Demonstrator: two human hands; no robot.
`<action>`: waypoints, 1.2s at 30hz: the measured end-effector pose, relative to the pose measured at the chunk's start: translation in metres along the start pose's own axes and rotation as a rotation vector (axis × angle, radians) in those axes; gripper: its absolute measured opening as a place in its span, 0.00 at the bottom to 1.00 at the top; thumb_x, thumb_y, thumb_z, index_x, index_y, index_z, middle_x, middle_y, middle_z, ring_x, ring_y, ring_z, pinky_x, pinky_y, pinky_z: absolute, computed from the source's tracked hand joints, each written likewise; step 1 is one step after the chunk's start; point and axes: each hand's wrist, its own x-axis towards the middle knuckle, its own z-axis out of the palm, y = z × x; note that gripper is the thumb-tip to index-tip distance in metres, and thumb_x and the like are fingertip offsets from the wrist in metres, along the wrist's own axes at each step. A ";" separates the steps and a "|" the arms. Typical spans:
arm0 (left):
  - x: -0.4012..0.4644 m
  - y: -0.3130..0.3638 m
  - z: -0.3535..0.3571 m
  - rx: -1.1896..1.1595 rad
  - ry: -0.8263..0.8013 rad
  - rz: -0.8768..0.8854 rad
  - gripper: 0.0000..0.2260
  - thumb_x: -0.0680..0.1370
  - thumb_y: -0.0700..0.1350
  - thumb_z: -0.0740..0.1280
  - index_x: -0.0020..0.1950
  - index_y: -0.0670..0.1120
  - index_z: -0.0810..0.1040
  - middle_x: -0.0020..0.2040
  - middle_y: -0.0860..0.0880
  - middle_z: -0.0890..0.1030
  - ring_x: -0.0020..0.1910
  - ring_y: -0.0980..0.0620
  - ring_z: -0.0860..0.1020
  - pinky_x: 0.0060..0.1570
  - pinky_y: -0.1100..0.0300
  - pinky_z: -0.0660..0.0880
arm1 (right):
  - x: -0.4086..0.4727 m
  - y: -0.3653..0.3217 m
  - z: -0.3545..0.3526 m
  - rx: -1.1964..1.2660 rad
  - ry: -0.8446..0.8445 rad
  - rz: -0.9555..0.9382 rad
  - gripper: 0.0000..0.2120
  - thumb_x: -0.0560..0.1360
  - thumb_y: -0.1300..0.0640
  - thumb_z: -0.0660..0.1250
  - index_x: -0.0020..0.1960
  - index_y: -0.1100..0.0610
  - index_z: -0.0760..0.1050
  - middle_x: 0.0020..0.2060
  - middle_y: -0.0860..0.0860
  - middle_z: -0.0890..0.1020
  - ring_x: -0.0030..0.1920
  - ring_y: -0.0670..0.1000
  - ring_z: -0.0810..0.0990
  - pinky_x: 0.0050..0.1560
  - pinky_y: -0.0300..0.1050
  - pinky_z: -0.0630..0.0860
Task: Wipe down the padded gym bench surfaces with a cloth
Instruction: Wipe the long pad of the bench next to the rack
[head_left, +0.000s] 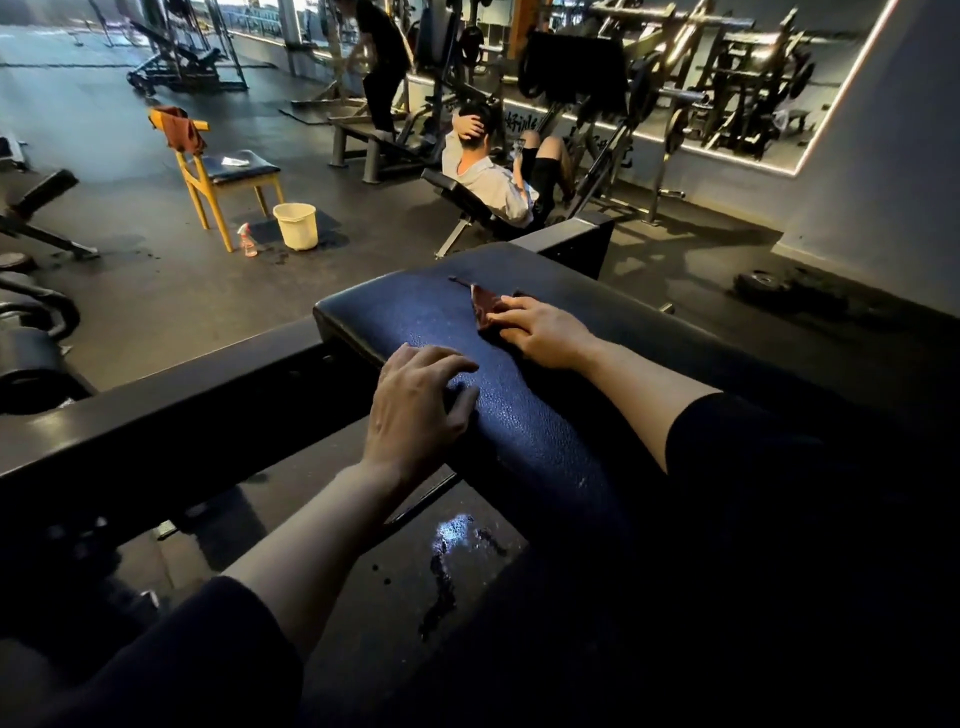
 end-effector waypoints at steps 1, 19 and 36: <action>-0.009 0.006 0.000 -0.021 -0.005 0.025 0.09 0.73 0.48 0.69 0.51 0.48 0.83 0.51 0.51 0.82 0.51 0.48 0.76 0.59 0.57 0.67 | -0.012 -0.002 0.000 0.001 0.000 0.017 0.17 0.80 0.52 0.60 0.69 0.49 0.72 0.74 0.47 0.63 0.73 0.50 0.62 0.72 0.43 0.57; -0.139 0.119 0.012 -0.248 0.043 -0.281 0.17 0.77 0.38 0.64 0.66 0.43 0.71 0.60 0.45 0.74 0.57 0.51 0.73 0.55 0.67 0.66 | -0.228 -0.051 -0.001 -0.035 -0.027 -0.139 0.19 0.81 0.50 0.59 0.71 0.47 0.68 0.75 0.46 0.60 0.74 0.49 0.58 0.71 0.47 0.58; -0.168 0.177 0.004 -0.742 -0.031 -0.540 0.13 0.80 0.41 0.62 0.63 0.46 0.75 0.55 0.46 0.80 0.54 0.49 0.79 0.57 0.47 0.77 | -0.324 -0.053 -0.007 -0.265 0.089 -0.012 0.29 0.77 0.54 0.63 0.76 0.54 0.58 0.75 0.57 0.59 0.74 0.57 0.57 0.72 0.53 0.60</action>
